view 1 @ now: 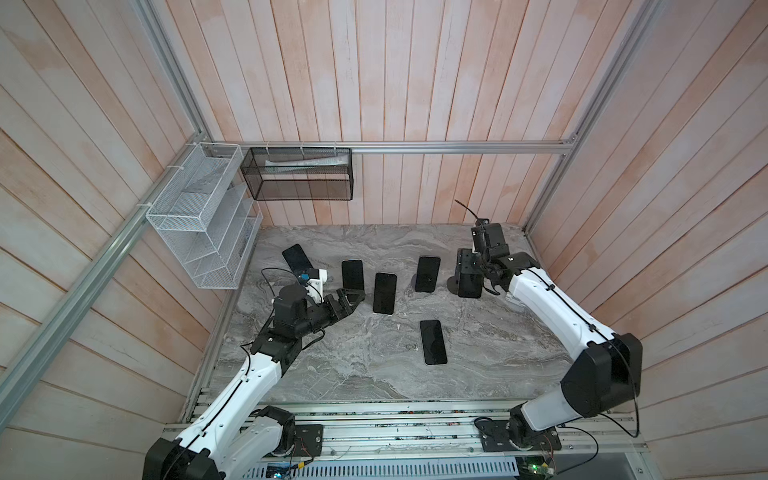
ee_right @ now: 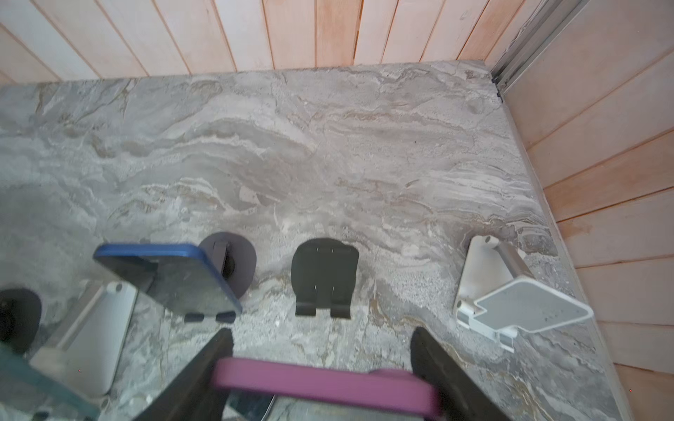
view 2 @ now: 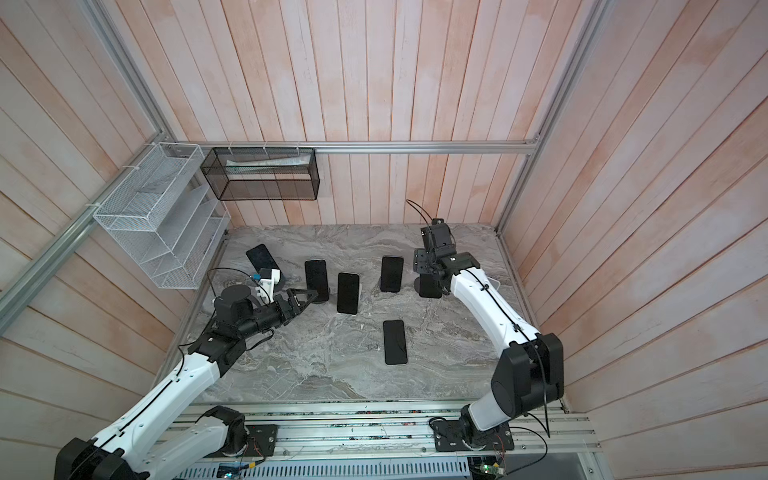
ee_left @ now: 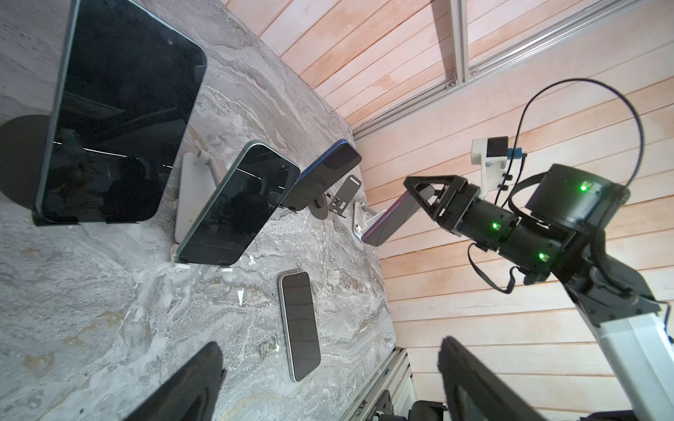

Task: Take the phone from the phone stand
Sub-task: 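Carry the purple-cased phone with the right gripper toward the flat phones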

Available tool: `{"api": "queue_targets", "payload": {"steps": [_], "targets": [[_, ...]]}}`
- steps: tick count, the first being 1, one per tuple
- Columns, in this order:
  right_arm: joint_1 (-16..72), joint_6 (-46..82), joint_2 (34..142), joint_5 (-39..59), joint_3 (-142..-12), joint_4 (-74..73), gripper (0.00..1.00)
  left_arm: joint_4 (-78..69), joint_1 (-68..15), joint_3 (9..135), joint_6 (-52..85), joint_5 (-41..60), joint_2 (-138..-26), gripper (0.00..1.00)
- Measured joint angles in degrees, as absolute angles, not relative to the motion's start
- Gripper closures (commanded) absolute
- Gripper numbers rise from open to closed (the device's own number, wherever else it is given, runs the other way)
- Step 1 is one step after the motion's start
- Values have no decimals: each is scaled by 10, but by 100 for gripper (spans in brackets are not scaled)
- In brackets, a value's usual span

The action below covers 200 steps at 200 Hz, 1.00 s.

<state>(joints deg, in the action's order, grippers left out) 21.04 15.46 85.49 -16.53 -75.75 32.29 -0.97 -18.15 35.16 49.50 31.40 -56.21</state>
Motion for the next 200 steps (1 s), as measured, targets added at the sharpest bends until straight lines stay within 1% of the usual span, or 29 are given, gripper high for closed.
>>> {"api": "queue_targets", "payload": {"steps": [26,54,94,125,200], "targets": [[223,155,815,-157,-700,347,36,-24,-196,342,500,316,-575,6],[232,171,783,-120,-629,363,37,-45,-216,336,509,315,-592,6],[238,187,776,-72,-561,364,37,-71,-263,335,527,312,-625,6],[237,188,794,-46,-549,359,37,-77,-292,335,539,311,-647,6],[237,179,844,-25,-538,324,38,-86,-296,334,556,295,-642,6]]}}
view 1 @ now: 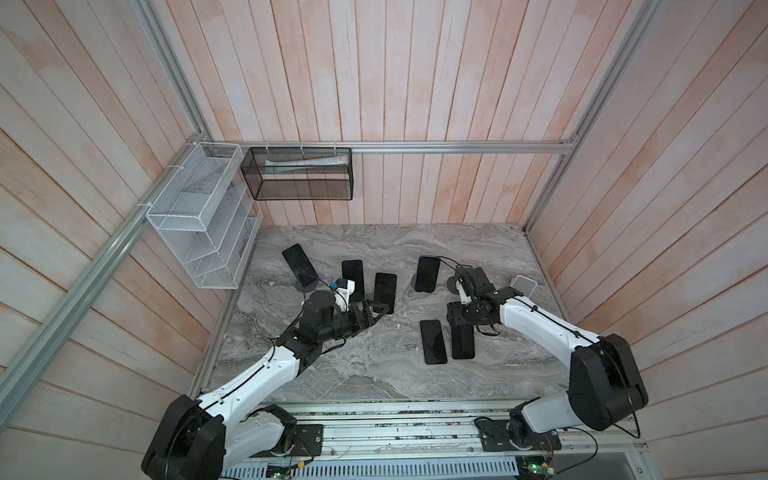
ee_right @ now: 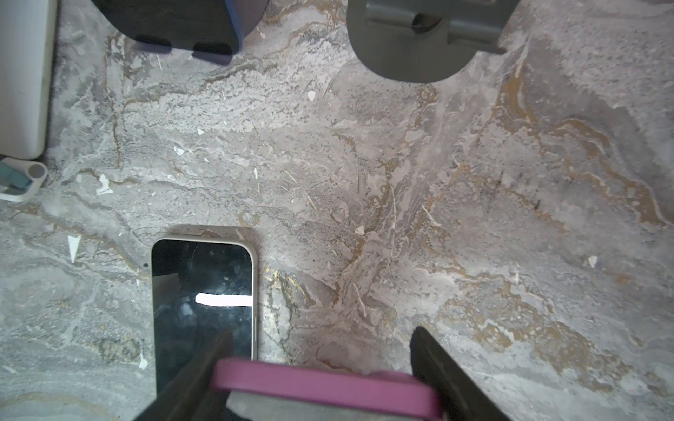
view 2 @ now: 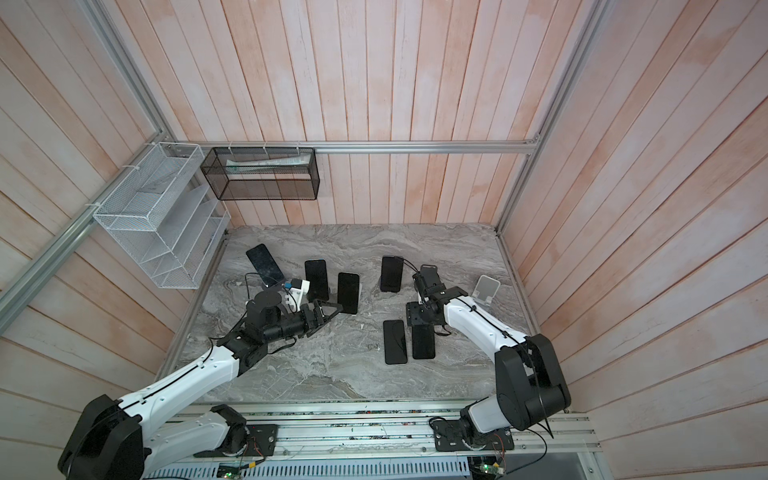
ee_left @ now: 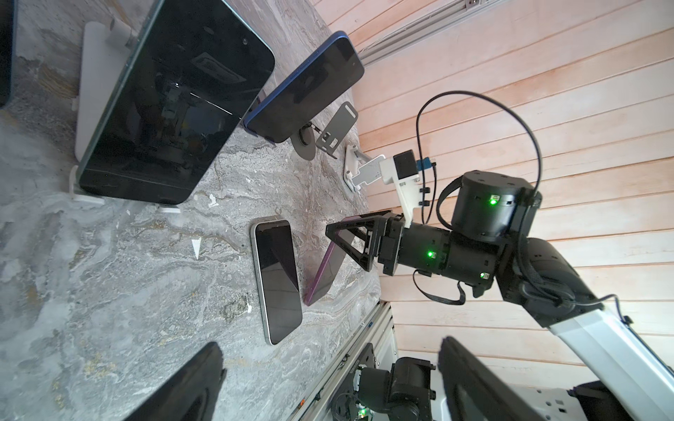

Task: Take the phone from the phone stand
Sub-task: 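Carry the purple-cased phone with the right gripper toward the flat phones, then lower the purple-cased phone flat onto the table beside the other flat phone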

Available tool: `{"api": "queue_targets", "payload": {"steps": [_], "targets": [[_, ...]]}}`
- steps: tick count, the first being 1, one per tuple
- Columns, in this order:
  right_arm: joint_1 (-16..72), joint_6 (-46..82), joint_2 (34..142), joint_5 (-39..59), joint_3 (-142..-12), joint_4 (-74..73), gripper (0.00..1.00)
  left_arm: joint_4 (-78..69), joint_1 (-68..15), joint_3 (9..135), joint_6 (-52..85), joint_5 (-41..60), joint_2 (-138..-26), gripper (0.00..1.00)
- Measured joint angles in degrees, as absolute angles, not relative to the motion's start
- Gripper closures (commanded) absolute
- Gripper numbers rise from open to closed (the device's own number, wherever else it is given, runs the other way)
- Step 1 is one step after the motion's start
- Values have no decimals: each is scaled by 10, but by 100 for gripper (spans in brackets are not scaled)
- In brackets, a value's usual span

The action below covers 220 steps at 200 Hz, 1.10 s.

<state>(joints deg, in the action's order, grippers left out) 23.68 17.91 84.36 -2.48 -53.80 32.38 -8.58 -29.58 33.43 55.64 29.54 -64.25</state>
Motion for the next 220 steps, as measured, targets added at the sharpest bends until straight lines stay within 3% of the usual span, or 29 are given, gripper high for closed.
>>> {"api": "queue_targets", "payload": {"steps": [220], "targets": [[221,179,930,-16,-491,210,34,-79,-296,330,555,294,-636,6]]}}
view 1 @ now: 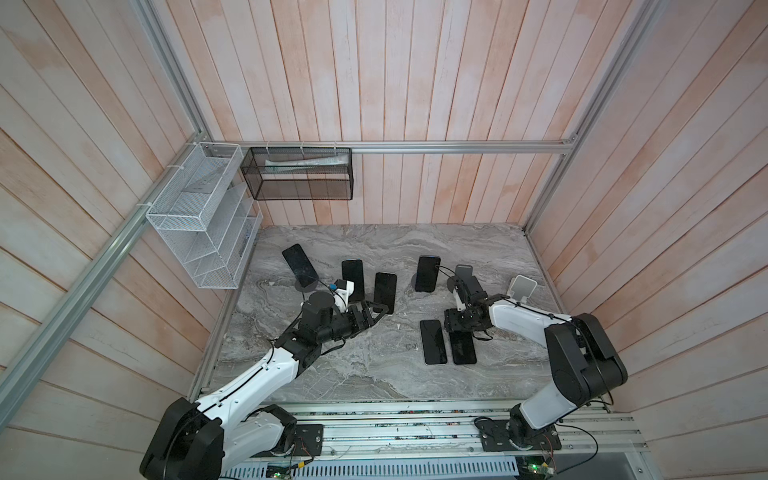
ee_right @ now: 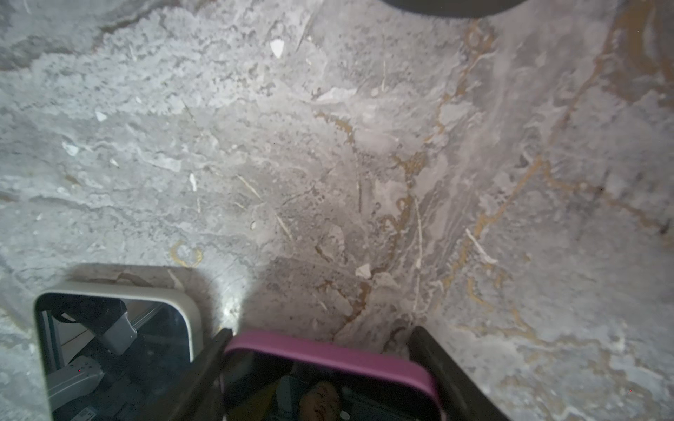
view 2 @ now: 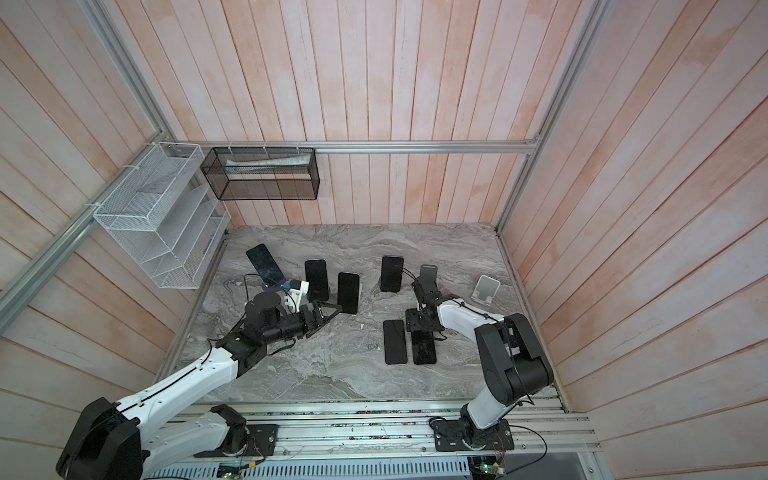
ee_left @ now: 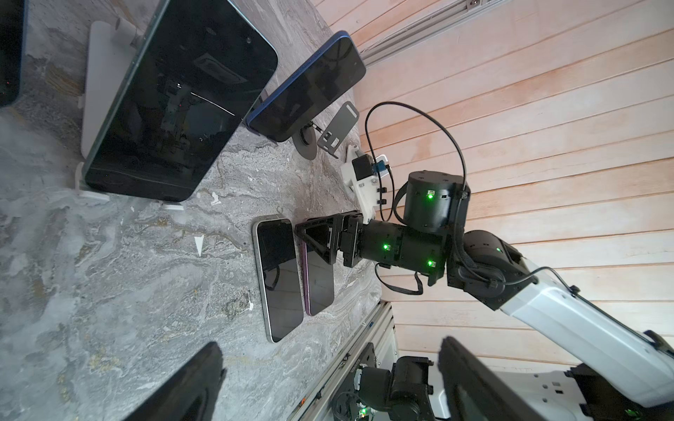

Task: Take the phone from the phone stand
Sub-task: 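Lower the purple-cased phone flat onto the table beside the other flat phone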

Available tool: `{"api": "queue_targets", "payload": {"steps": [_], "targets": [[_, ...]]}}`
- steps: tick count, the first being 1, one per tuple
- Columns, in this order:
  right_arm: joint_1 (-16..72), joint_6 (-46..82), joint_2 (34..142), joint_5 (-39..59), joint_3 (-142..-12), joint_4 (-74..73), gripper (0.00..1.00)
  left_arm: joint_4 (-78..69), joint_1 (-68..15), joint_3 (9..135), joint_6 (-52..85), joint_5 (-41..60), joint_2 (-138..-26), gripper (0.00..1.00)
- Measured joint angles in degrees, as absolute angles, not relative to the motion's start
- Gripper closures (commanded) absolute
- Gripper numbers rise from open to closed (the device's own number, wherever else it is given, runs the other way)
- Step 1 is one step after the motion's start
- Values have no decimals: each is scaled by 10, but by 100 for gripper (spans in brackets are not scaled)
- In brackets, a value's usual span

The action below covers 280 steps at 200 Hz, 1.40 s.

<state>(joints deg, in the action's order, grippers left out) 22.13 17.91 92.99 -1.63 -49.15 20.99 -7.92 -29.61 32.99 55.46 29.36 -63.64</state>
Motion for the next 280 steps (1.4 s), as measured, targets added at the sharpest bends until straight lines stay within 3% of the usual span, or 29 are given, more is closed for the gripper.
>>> {"api": "queue_targets", "payload": {"steps": [280], "targets": [[217,192,904,-2,-455,166,22,-45,-296,331,552,280,-609,6]]}}
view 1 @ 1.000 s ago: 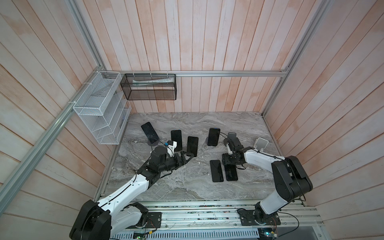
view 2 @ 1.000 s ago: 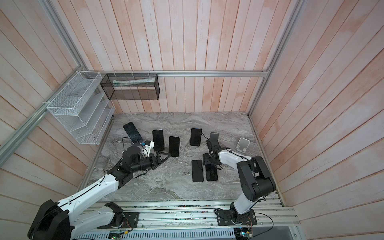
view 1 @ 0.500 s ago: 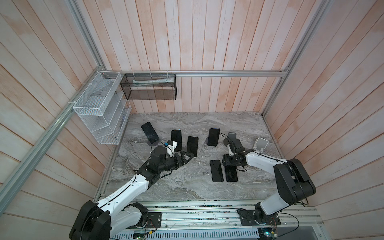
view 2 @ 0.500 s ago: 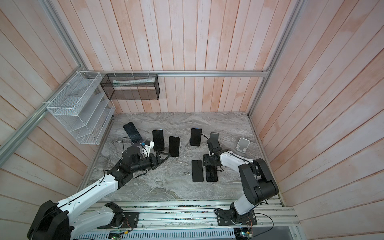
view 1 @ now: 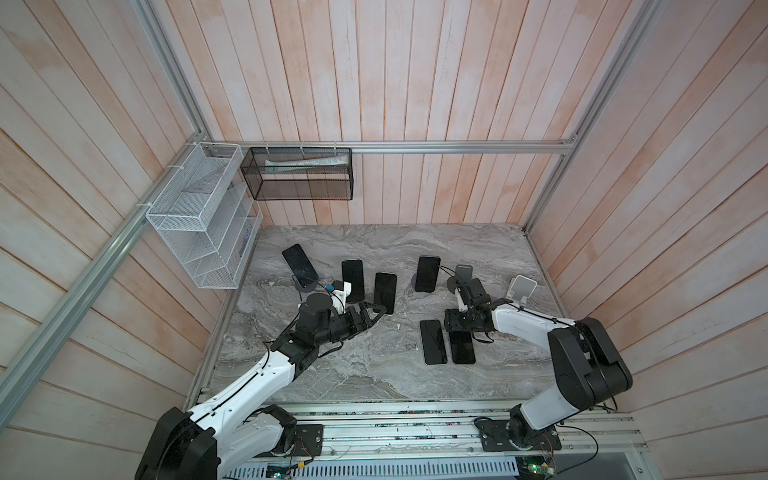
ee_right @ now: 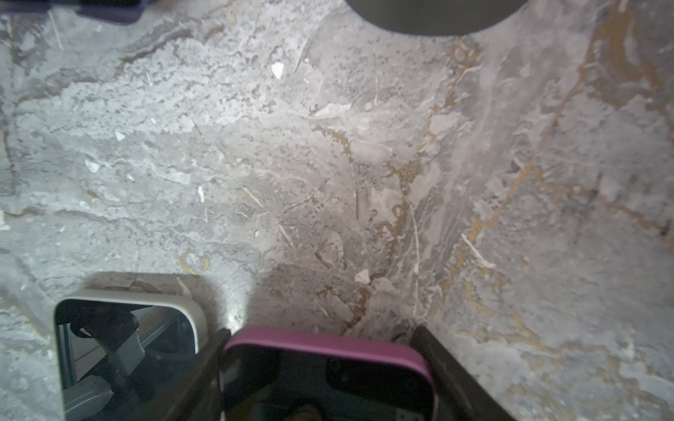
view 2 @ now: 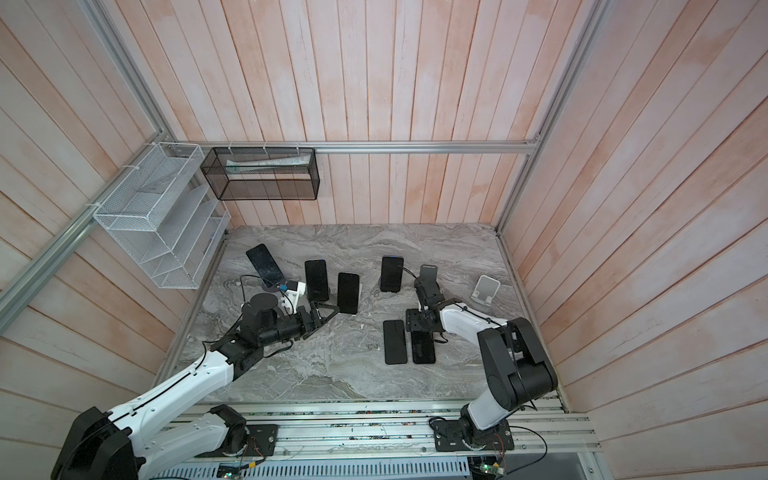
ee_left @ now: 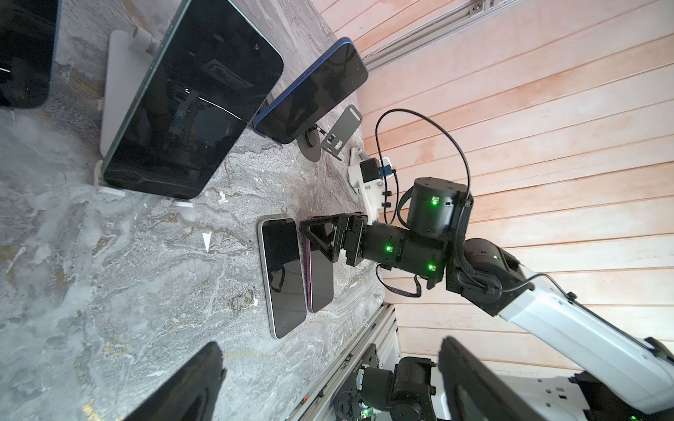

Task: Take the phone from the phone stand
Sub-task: 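Lower the purple-cased phone flat onto the table beside the other flat phone, then open and raise the right gripper while the left gripper reaches toward the white stand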

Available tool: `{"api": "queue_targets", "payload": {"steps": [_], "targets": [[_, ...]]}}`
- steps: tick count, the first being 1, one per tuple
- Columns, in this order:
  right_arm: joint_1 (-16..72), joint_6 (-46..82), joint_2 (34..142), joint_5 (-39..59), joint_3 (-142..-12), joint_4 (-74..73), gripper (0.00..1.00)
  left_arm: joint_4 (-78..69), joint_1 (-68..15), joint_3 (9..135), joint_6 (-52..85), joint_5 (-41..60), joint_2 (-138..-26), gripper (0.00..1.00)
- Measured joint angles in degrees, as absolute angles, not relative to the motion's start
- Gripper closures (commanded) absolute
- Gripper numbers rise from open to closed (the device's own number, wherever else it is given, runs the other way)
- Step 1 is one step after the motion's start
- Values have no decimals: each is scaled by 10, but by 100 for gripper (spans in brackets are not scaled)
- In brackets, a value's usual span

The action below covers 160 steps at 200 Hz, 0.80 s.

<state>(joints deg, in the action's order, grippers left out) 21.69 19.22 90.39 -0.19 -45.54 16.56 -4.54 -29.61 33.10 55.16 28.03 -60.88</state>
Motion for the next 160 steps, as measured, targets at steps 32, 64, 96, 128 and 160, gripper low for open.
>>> {"api": "queue_targets", "payload": {"steps": [32,64,96,128,160], "targets": [[216,192,903,2,-455,164,21,-43,-296,341,554,281,-612,6],[216,193,893,8,-455,177,21,-37,-296,358,555,281,-618,6],[216,195,858,-8,-483,218,20,-5,-296,374,544,264,-608,6],[216,198,807,-46,-527,246,18,37,-296,402,519,227,-575,6],[216,208,736,-88,-532,258,13,85,-296,441,476,194,-560,6]]}}
